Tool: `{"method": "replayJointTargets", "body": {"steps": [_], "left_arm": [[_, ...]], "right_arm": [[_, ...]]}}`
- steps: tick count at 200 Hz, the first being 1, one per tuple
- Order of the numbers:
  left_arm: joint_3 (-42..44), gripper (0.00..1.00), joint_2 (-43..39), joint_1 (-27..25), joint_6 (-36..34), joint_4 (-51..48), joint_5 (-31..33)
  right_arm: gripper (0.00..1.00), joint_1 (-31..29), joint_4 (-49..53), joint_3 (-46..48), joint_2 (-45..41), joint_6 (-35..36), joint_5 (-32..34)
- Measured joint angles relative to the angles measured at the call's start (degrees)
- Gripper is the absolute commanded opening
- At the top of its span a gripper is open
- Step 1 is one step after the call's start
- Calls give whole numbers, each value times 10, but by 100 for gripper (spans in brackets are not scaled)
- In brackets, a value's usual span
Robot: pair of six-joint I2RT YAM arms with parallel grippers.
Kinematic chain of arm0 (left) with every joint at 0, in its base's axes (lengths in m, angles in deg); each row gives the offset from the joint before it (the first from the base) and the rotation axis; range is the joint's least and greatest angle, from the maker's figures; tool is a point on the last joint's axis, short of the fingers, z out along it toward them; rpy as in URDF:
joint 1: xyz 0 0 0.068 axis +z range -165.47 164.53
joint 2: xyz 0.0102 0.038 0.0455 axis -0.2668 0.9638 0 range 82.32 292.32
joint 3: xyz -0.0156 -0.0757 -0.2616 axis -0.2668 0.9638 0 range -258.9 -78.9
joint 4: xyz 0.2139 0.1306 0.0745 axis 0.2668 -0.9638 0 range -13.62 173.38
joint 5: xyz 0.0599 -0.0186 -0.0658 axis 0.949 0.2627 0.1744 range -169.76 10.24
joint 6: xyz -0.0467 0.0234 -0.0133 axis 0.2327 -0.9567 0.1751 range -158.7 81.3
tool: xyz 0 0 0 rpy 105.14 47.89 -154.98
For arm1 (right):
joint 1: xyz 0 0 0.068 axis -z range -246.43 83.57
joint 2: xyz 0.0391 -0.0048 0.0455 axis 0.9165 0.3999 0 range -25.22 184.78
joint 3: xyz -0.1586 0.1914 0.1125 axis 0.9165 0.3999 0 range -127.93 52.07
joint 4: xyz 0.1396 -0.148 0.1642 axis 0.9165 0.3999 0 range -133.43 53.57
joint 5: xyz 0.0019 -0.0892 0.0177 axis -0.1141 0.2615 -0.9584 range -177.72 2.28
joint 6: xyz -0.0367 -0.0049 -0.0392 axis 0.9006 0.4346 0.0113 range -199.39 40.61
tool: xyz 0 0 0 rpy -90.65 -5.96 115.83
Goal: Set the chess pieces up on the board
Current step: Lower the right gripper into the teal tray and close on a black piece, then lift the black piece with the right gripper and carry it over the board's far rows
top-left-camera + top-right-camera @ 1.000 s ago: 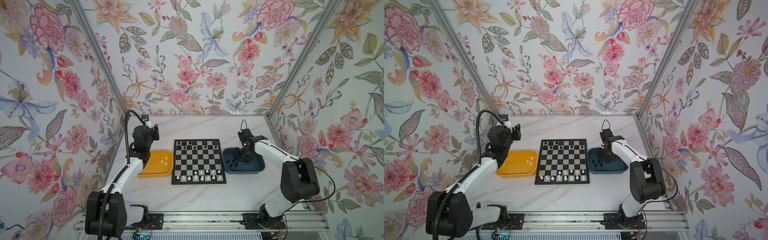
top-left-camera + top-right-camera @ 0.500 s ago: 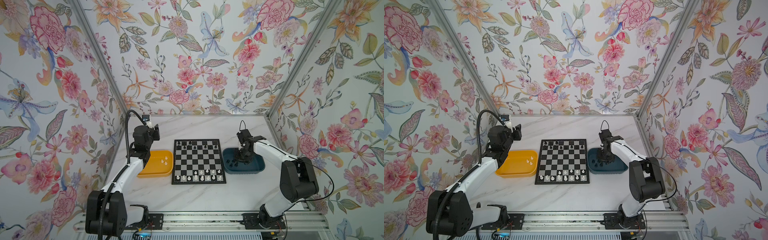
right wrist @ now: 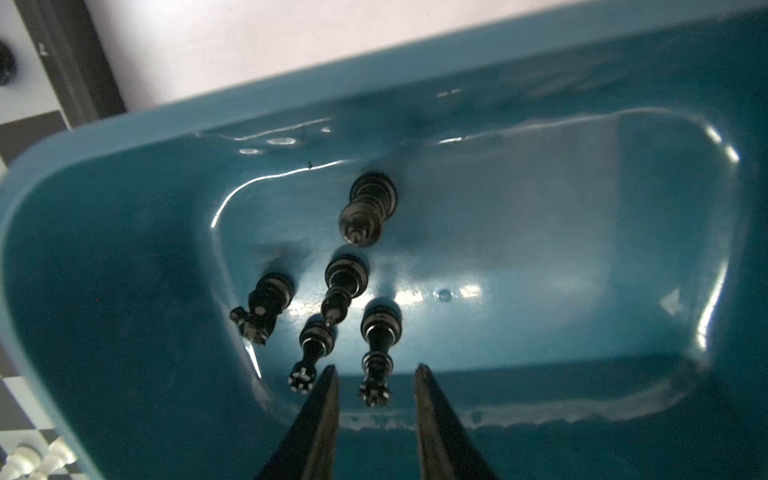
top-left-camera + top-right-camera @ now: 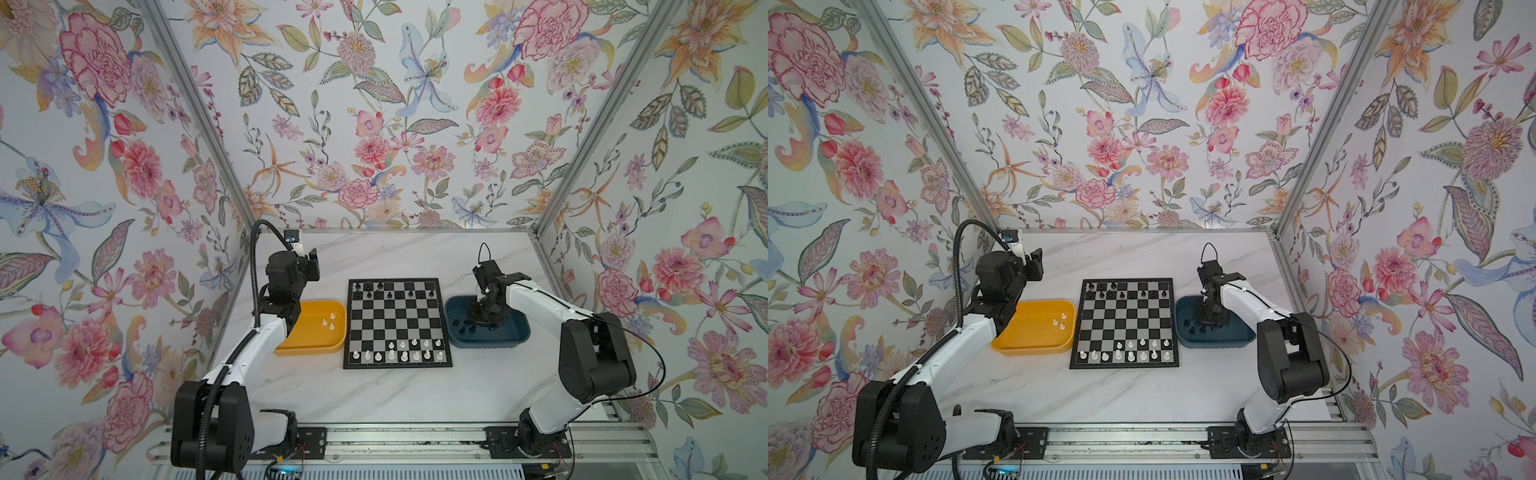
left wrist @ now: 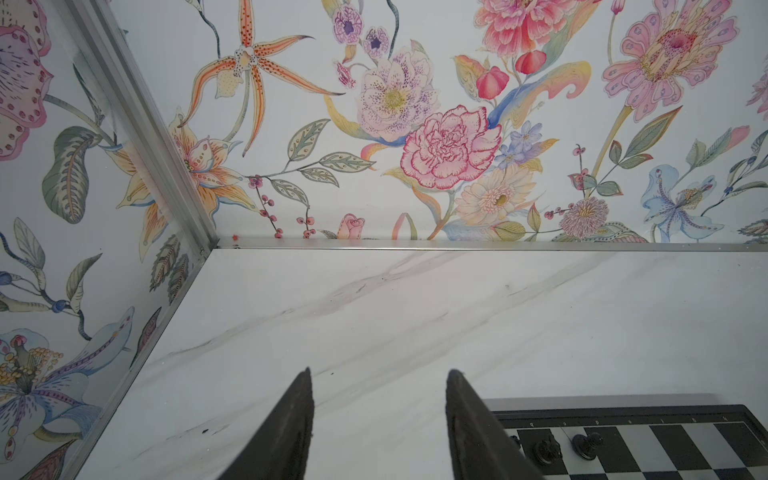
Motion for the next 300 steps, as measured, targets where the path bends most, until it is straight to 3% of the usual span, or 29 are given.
{"method": "replayJointTargets", "body": {"steps": [248,300], "left_arm": [[0,52,0,0,4,0,0],[0,52,0,0,4,0,0]], "right_arm": [[7,-1,-12,0,25,0,0],[5,-6,3,-6,24,0,7]]}}
